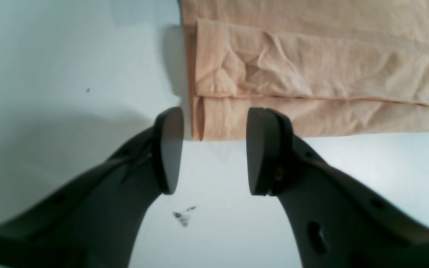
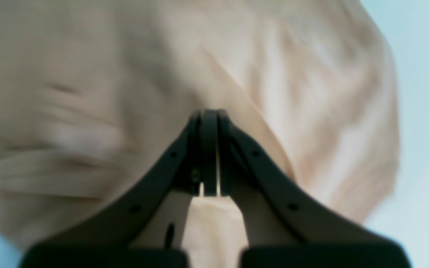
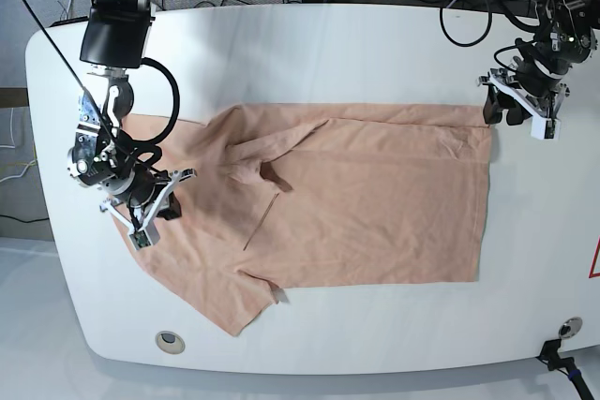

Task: Fold the T-shirt properly
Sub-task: 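Release the sleeve and lift the right gripper back to the shirt corner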

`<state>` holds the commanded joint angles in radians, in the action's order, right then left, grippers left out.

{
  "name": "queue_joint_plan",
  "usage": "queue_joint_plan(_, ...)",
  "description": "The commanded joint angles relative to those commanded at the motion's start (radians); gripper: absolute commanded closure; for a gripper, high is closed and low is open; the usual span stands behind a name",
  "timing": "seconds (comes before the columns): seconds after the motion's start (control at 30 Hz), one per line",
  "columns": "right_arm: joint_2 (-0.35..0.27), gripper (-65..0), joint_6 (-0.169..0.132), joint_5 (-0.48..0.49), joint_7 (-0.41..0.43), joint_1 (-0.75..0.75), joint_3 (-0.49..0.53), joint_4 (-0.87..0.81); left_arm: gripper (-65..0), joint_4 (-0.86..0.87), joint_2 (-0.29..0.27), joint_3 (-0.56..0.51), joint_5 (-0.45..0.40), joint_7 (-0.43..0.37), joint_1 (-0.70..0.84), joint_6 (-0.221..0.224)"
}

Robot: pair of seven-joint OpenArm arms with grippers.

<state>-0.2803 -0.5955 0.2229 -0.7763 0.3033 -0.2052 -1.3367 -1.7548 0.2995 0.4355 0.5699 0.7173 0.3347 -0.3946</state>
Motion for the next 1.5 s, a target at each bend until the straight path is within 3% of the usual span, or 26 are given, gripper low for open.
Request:
queue_joint_plan(0.17,0.002,0.0,0.0,-0.032,0.016,0.013,-0.007,0.087,-25.5,0.001,-0.002,-0.004,-0.01,-0.003,-0.004,0.0)
queue_joint_plan(0.33,-0.03,0.0,-0.01,0.028,-0.007,0.008,-0.06,0.088,-24.0,0.008,-0.006,-0.011,-0.035,0.0,-0.007,-0.004)
queue_joint_plan(0.43,-0.068,0.0,-0.012,0.069,-0.018,-0.013,-0.086,0.075,-18.4,0.006,-0.005,-0.032,-0.049,0.017,-0.011,0.002)
queue_joint_plan(0.57,-0.098,0.0,-0.007,0.09,-0.025,-0.055,-0.124,0.059,-3.1,0.01,-0.007,-0.074,-0.074,0.061,-0.016,0.022)
queue_joint_plan(0.73,-0.09,0.0,0.014,0.028,0.023,-0.024,-0.112,0.126,0.0,0.081,-0.064,-0.085,-0.111,0.068,-0.065,0.018)
queue_joint_plan(0.93,-0.092,0.0,0.01,0.03,0.039,-0.022,-0.109,0.138,0.0,0.154,-0.082,-0.089,-0.147,0.062,-0.086,0.022)
queue_joint_plan(1.17,-0.093,0.0,0.009,0.033,0.057,-0.068,-0.11,0.122,0.0,0.114,-0.076,-0.097,-0.147,0.047,-0.055,0.021)
queue_joint_plan(1.5,-0.103,0.0,0.004,0.03,0.048,-0.266,-0.119,-0.003,0.0,0.063,-0.01,-0.213,-0.18,0.029,0.09,0.029)
